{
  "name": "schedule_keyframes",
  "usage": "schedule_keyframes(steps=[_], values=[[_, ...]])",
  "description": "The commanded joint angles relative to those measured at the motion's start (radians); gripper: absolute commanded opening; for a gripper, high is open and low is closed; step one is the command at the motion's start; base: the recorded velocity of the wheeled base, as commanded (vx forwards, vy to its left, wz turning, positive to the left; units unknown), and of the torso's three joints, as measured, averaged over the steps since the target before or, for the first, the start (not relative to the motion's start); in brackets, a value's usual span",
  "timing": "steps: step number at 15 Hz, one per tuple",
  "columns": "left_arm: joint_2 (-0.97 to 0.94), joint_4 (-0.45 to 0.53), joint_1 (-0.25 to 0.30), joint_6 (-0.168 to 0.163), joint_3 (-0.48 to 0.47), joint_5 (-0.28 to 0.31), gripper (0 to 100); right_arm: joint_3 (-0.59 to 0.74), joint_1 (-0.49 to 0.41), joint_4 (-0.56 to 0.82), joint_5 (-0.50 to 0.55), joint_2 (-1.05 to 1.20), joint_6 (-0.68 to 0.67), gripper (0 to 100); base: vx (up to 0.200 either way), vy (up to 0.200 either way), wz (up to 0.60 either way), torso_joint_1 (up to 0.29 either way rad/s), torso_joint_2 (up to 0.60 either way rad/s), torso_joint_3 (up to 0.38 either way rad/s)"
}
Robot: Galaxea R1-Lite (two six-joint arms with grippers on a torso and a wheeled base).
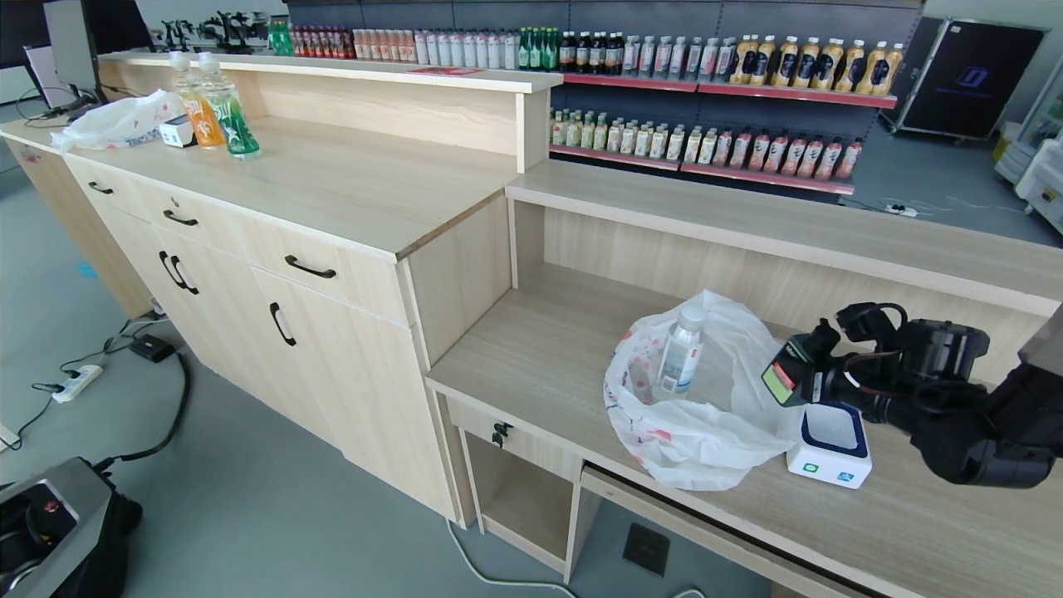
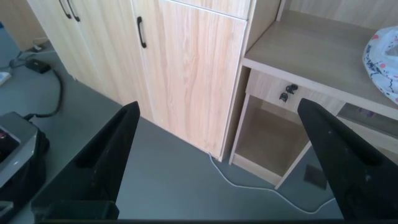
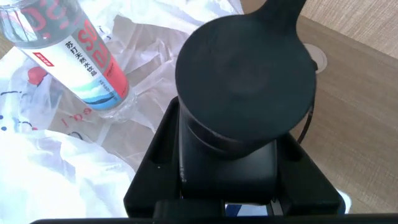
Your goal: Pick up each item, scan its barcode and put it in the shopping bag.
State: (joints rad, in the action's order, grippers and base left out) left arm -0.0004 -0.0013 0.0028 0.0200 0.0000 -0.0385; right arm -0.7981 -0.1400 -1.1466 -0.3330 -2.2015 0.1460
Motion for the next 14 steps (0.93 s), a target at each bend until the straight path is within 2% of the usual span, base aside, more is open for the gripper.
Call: schedule_keyframes(steps=[1, 3, 14], values=[[0.000, 0.000, 0.000, 0.001, 0.000, 0.000, 100, -0.009, 0.003, -0.022, -0.006, -0.034, -0.002, 0, 0.000, 0.000, 0.00, 0.000, 0.00, 0.000], [0.000, 0.000, 0.000, 0.000, 0.000, -0.001, 100, -0.009, 0.005, -0.041, -0.043, -0.053, 0.000, 0, 0.000, 0.000, 0.00, 0.000, 0.00, 0.000], [0.000, 0.000, 0.000, 0.000, 0.000, 0.000, 100, -0.053, 0.010, -0.071, -0.046, -0.126, 0.003, 0, 0.000, 0.000, 0.00, 0.000, 0.00, 0.000]])
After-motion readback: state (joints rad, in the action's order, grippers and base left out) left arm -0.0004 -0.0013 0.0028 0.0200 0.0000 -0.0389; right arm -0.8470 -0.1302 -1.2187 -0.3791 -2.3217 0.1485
